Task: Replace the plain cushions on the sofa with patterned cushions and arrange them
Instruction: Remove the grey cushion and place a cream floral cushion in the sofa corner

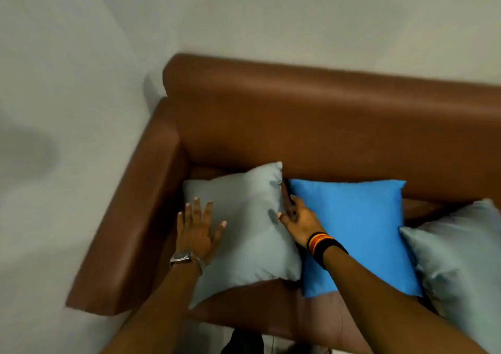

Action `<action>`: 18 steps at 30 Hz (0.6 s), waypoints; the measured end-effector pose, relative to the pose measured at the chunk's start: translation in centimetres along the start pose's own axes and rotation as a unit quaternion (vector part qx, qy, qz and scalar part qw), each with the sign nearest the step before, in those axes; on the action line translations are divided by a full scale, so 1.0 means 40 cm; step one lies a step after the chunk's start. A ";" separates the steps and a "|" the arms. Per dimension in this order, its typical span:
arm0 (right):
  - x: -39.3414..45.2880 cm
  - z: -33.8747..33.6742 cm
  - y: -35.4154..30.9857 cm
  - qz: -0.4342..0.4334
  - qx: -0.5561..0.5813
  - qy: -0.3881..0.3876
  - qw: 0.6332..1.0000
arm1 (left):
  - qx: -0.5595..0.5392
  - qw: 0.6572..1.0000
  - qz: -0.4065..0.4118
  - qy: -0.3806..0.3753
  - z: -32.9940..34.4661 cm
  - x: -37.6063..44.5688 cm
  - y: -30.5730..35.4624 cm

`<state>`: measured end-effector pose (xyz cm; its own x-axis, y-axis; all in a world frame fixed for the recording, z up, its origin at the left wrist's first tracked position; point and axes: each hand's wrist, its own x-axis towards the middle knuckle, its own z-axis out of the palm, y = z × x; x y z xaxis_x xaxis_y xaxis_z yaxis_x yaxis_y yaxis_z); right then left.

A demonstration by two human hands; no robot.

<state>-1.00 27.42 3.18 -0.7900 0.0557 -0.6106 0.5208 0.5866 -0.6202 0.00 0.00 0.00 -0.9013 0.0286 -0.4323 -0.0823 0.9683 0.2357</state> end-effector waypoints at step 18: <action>0.090 0.043 0.100 0.126 0.235 0.053 0.962 | -0.616 0.726 -0.261 -0.159 0.020 0.106 -0.323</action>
<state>-1.22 28.56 -2.35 -0.6346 0.2449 -0.7330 0.7697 0.1146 -0.6280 -2.41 -12.18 -5.56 -0.4833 -0.0170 -0.8753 -0.8717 -0.0833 0.4829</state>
